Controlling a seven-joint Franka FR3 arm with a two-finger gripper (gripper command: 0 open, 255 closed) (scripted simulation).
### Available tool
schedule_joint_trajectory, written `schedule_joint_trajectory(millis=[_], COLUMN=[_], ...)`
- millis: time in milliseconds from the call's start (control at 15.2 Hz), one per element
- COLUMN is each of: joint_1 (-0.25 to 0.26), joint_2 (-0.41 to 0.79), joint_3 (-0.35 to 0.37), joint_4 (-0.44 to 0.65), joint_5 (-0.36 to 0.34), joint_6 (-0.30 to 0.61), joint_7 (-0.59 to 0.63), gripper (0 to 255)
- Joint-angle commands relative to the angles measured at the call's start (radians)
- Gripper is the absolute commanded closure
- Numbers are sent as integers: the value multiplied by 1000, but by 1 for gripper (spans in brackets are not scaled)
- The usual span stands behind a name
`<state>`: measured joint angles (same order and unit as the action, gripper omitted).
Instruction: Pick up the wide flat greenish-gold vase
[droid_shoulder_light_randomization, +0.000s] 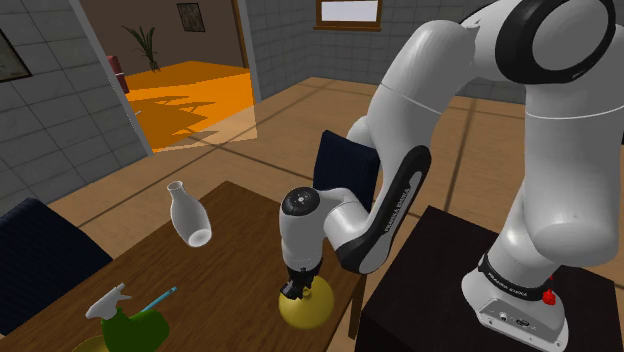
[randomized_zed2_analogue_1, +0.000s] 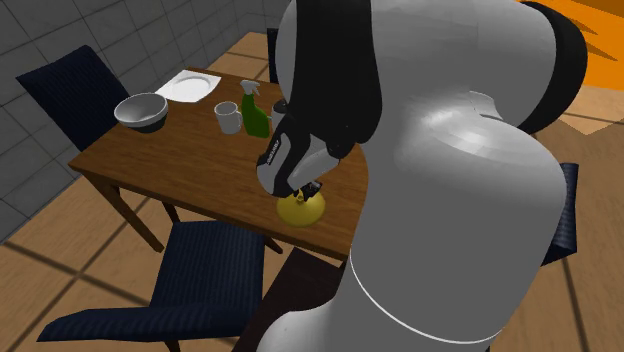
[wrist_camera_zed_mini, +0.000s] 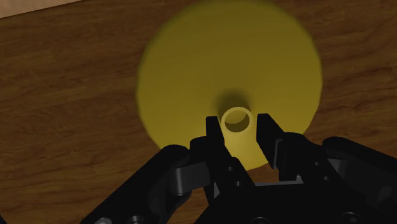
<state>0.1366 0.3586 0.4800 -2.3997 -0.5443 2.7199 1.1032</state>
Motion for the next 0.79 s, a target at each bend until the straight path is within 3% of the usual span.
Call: schedule_joint_trajectory(millis=[0, 198, 726], joint_1=[0, 2, -71], joint_2=[1, 3, -111], joint_3=[-1, -2, 97], joint_4=[0, 2, -19], joint_5=[0, -2, 144], joint_6=[0, 0, -75], joint_7=[0, 3, -107], gripper=[255, 255, 255])
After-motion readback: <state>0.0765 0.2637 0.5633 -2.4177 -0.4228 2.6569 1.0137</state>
